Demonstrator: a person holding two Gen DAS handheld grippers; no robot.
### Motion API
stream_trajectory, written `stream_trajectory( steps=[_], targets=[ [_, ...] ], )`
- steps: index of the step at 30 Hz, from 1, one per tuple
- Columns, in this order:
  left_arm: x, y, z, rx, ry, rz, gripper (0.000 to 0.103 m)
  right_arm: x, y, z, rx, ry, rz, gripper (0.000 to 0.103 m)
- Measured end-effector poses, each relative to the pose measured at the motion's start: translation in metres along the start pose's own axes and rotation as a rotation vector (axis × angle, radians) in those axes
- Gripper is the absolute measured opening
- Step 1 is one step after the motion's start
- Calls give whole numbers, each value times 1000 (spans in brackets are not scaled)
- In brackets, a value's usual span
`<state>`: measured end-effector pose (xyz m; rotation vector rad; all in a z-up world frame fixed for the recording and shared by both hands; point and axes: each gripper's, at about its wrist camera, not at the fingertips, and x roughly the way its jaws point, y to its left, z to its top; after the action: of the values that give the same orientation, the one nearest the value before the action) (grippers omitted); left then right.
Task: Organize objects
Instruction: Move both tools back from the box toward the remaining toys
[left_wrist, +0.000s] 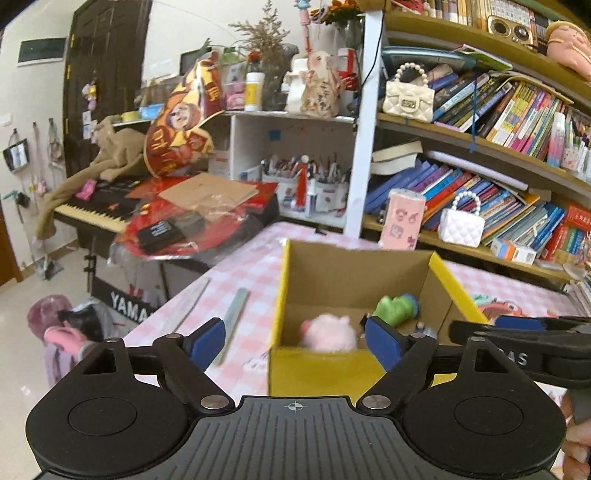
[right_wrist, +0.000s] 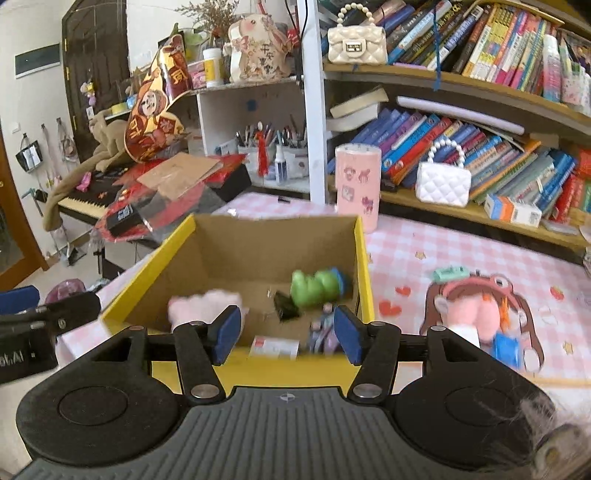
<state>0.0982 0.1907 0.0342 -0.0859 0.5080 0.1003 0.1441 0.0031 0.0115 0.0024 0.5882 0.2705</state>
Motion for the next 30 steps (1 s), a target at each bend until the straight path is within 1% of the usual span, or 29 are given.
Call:
stream_trajectory(
  steps=[3, 5, 7, 9, 14, 17, 19, 23, 30],
  targets=[
    [-9, 6, -13, -1, 23, 11, 85, -12, 6, -19, 4, 26, -5, 55],
    [-14, 8, -23, 1, 42, 16, 86, -20, 9, -33, 3, 41, -11, 57],
    [-19, 8, -33, 7, 64, 25, 86, -29, 13, -47, -9, 52, -36, 61],
    [-24, 9, -42, 13, 85, 28, 86, -37, 17, -60, -24, 63, -64, 62],
    [-39, 7, -63, 12, 117, 22, 86, -52, 17, -87, -10, 101, -91, 63],
    [-47, 3, -73, 24, 126, 13, 87, -62, 18, -101, -13, 112, -103, 65],
    [-51, 0, -79, 40, 131, 5, 91, -68, 18, -110, -11, 118, -111, 66],
    [-54, -9, -88, 81, 149, -27, 91, -77, 15, -124, -5, 135, -136, 66],
    [-51, -29, -98, 141, 192, -93, 91, -92, -4, -139, 70, 153, -207, 70]
  ],
)
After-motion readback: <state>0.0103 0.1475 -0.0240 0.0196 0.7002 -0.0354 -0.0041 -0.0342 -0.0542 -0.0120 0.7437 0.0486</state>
